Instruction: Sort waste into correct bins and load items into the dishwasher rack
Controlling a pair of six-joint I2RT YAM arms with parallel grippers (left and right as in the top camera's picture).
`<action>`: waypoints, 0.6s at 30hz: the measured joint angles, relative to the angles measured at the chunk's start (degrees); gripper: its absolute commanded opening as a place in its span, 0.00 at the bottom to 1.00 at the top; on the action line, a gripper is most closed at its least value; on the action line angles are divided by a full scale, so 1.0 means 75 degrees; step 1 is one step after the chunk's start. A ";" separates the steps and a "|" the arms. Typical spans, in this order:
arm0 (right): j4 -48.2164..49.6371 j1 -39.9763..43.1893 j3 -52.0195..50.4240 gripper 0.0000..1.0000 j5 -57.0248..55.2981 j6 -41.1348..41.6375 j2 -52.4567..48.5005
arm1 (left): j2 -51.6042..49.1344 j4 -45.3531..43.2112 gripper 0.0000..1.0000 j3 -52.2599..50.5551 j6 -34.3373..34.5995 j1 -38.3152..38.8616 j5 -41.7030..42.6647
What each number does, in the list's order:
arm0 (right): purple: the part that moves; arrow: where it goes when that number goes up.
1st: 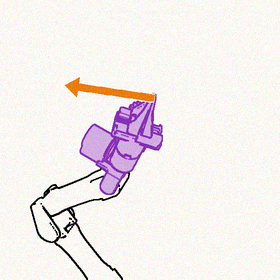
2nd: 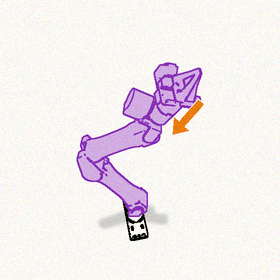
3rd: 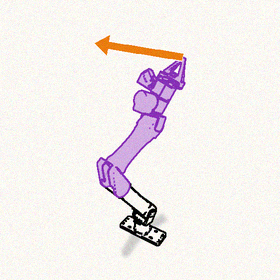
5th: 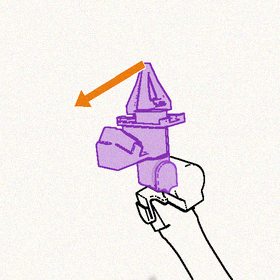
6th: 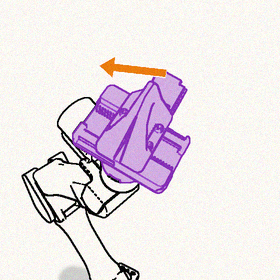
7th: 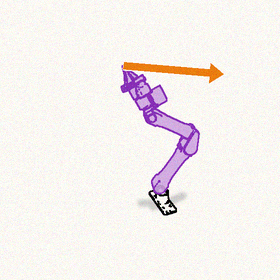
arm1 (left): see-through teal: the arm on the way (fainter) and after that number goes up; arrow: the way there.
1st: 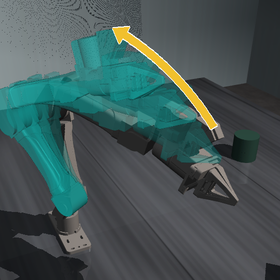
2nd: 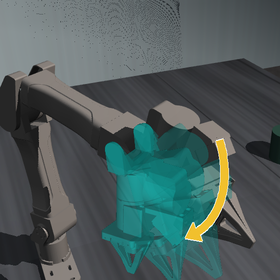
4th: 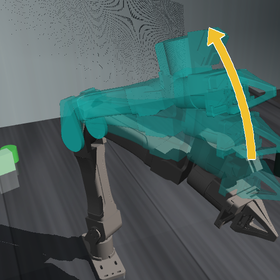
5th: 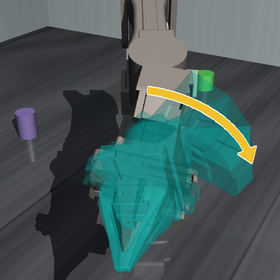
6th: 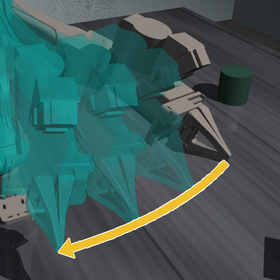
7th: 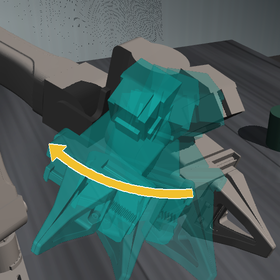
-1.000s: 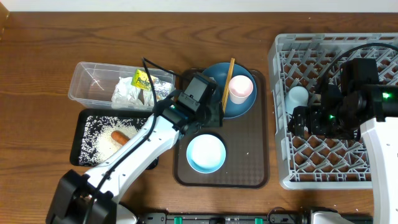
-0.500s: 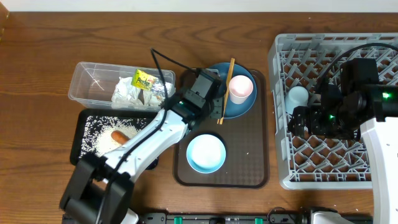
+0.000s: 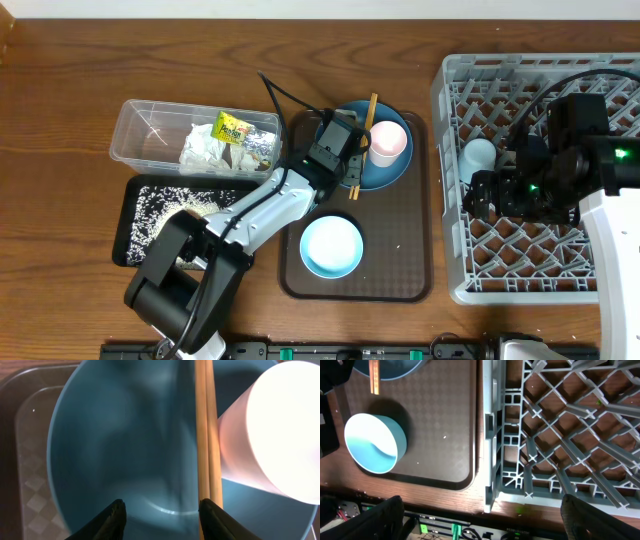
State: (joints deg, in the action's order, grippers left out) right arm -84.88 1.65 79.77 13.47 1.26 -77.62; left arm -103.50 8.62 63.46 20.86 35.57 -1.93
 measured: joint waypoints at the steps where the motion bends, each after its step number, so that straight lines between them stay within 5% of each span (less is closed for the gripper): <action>1: 0.0000 0.0000 0.0000 0.99 0.0000 0.0000 0.0000 | 0.0000 -0.0029 0.50 0.0000 0.0000 0.0000 0.0000; 18: 0.0009 0.0000 0.0000 0.99 0.0000 0.0000 0.0000 | 0.0000 -0.0775 0.48 0.0012 0.0044 -0.0169 0.0026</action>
State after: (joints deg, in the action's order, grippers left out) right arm -84.82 1.65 79.77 13.47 1.26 -77.62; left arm -103.50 2.81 63.55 21.19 34.30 -1.74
